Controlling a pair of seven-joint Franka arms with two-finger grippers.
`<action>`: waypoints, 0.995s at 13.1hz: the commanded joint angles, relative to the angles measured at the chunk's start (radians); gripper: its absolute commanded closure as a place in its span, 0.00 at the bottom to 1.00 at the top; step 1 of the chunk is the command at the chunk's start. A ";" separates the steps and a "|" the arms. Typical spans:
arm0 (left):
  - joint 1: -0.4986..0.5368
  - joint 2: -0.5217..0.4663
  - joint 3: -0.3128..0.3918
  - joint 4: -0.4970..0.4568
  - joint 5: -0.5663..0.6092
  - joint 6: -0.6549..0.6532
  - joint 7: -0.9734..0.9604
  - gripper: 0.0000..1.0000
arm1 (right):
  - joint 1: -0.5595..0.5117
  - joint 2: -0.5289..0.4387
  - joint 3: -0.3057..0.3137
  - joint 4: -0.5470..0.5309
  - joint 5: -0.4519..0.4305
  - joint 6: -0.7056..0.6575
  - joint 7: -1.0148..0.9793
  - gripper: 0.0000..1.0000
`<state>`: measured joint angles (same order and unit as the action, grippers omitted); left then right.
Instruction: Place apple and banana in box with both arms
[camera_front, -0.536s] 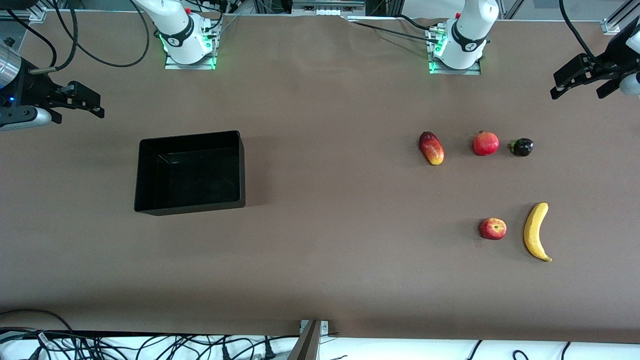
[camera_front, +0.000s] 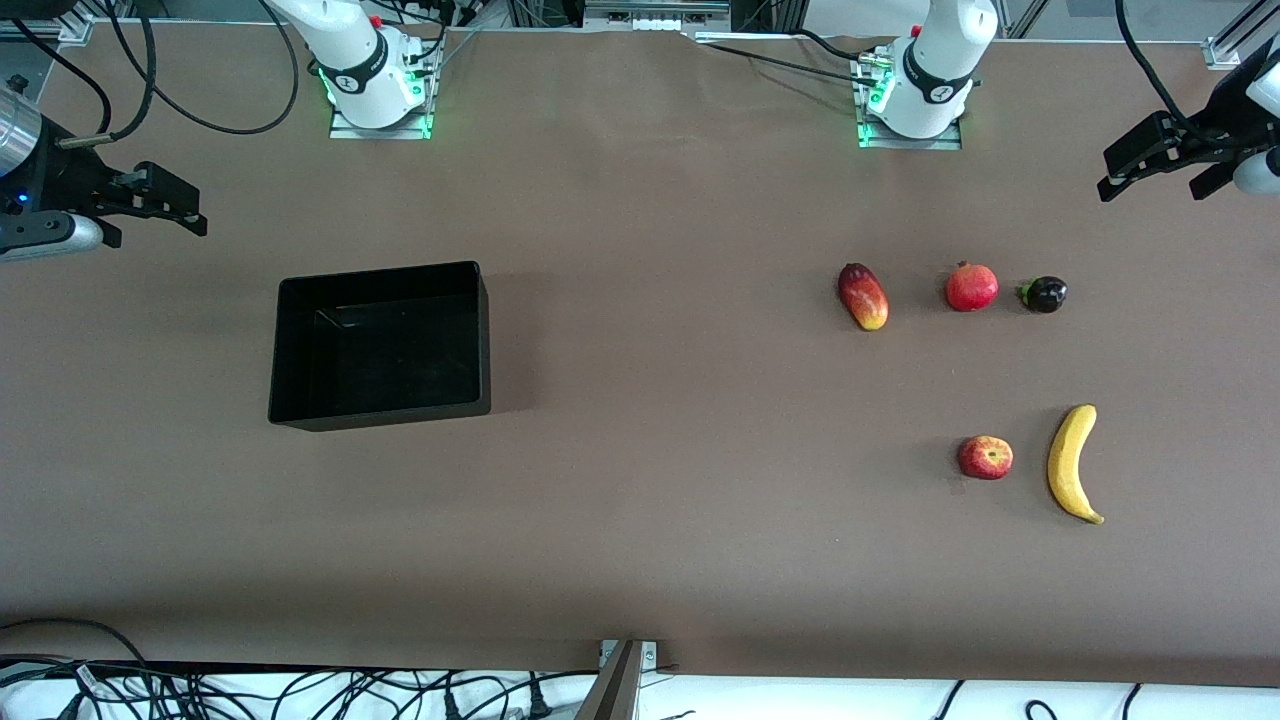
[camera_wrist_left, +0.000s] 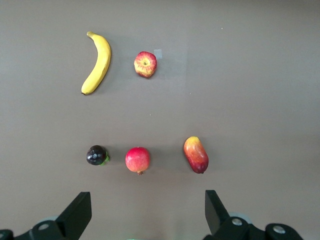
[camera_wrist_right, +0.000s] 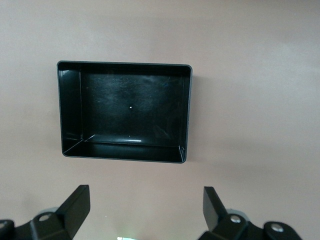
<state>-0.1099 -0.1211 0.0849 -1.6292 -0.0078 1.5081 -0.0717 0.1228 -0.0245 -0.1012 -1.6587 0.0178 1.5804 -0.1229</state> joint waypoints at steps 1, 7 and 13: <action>-0.013 -0.006 0.007 -0.003 -0.011 -0.008 -0.013 0.00 | -0.019 0.008 0.014 -0.042 -0.048 0.007 0.000 0.00; -0.022 -0.006 0.009 -0.005 -0.011 -0.008 -0.014 0.00 | -0.028 0.138 -0.060 -0.346 -0.082 0.432 0.000 0.00; -0.021 0.046 0.012 -0.011 -0.009 0.024 0.003 0.00 | -0.037 0.294 -0.069 -0.509 -0.046 0.795 0.006 0.00</action>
<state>-0.1210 -0.1083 0.0849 -1.6316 -0.0078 1.5093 -0.0728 0.0971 0.2515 -0.1702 -2.1102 -0.0460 2.2794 -0.1193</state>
